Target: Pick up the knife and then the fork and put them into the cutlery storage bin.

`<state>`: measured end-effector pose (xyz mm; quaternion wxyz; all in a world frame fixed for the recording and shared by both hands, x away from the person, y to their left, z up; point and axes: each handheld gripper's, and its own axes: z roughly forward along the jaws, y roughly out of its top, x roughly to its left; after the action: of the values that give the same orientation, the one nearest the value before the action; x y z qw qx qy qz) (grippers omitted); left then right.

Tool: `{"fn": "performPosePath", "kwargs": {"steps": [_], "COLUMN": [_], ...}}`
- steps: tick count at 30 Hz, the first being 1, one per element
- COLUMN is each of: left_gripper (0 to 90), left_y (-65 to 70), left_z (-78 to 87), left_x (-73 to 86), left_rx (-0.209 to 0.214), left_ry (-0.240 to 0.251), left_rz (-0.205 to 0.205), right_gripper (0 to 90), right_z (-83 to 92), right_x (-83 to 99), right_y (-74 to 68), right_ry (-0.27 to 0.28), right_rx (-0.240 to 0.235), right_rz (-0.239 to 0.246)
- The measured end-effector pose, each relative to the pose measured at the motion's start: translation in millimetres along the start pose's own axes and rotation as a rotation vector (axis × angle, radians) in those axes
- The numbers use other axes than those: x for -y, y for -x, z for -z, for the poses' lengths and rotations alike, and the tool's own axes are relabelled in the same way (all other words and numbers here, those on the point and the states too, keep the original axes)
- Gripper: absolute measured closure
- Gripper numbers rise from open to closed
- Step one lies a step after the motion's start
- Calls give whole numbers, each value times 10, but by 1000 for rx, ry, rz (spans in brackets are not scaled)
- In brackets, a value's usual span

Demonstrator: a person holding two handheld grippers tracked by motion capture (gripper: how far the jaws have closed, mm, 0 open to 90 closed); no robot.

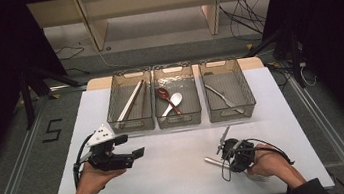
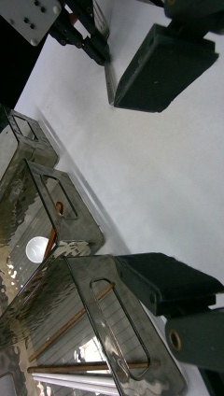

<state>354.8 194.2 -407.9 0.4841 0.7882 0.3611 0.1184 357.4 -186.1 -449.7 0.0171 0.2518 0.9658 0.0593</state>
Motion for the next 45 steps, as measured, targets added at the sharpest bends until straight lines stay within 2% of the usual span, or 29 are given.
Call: {"fn": "performPosePath", "kwargs": {"steps": [5, 12, 18, 32, 45], "left_gripper": [193, 193, 193, 193, 193], "left_y": [-2, 1, 2, -4, -4], "left_z": [2, 0, 1, -7, -2], "left_x": [0, 0, 0, 0, 5], "left_rx": [-1, -1, 0, 0, 1], "left_ry": [1, 2, 4, 3, 5], "left_rz": [-1, 0, -1, -1, 0], "right_gripper": [849, 849, 849, 849, 848], "right_z": [72, 188, 262, 355, 499], "right_x": [24, 59, 102, 127, 89], "right_y": [47, 132, 223, 345, 482], "right_ry": [42, 111, 171, 221, 280], "right_rx": [12, 26, 41, 57, 104], "right_rz": [-13, -70, -92, -123, -140]}}
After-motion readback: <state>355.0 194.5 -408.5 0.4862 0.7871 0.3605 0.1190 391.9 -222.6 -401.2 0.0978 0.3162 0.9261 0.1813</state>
